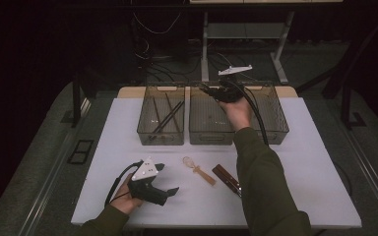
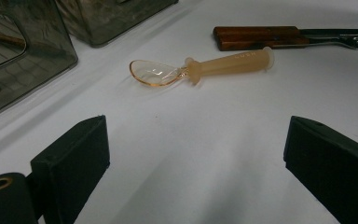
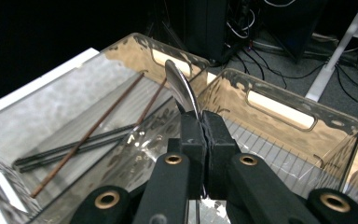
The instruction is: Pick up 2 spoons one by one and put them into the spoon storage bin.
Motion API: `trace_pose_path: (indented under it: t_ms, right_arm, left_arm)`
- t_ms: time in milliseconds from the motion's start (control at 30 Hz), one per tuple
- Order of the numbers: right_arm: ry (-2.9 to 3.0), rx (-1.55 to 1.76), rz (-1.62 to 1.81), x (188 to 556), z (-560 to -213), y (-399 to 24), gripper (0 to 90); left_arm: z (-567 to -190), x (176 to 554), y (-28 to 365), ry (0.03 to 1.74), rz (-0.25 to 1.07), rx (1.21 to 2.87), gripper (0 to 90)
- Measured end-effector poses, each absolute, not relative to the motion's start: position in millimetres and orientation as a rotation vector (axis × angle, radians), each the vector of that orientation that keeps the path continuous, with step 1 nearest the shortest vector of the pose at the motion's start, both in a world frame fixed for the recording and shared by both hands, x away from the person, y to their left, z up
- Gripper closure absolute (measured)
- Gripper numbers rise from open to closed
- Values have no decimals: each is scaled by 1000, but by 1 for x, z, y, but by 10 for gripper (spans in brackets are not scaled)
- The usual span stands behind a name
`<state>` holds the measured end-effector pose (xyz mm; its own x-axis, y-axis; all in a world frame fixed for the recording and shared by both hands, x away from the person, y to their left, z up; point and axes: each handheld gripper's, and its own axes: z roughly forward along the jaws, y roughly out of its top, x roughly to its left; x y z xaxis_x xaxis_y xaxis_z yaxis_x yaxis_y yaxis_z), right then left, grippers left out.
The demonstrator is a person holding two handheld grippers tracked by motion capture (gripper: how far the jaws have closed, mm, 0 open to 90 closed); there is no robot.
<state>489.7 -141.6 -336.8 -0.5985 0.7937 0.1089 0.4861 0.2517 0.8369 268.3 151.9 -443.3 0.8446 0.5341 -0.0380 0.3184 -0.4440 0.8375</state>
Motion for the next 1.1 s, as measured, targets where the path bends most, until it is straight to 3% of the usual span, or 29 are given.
trace_pose_path:
  t_ms: [467,533,633,1033,1100]
  right_arm:
    - [2268,1201,1127,498,-373,-130,867]
    - [2291,1211,1097,499,-376,-130,747]
    - [2308,1194,1101,495,-377,-131,656]
    - [2359,1158,1198,464,-364,-150,409]
    - [2320,1160,1195,457,-361,-156,297]
  left_arm:
    - [-443,268,151,622,272,2062,59]
    - [-444,268,151,615,275,2067,59]
    - [-444,268,151,618,269,2068,59]
    - [-444,267,150,612,275,2076,59]
    - [-444,267,150,615,271,2073,59]
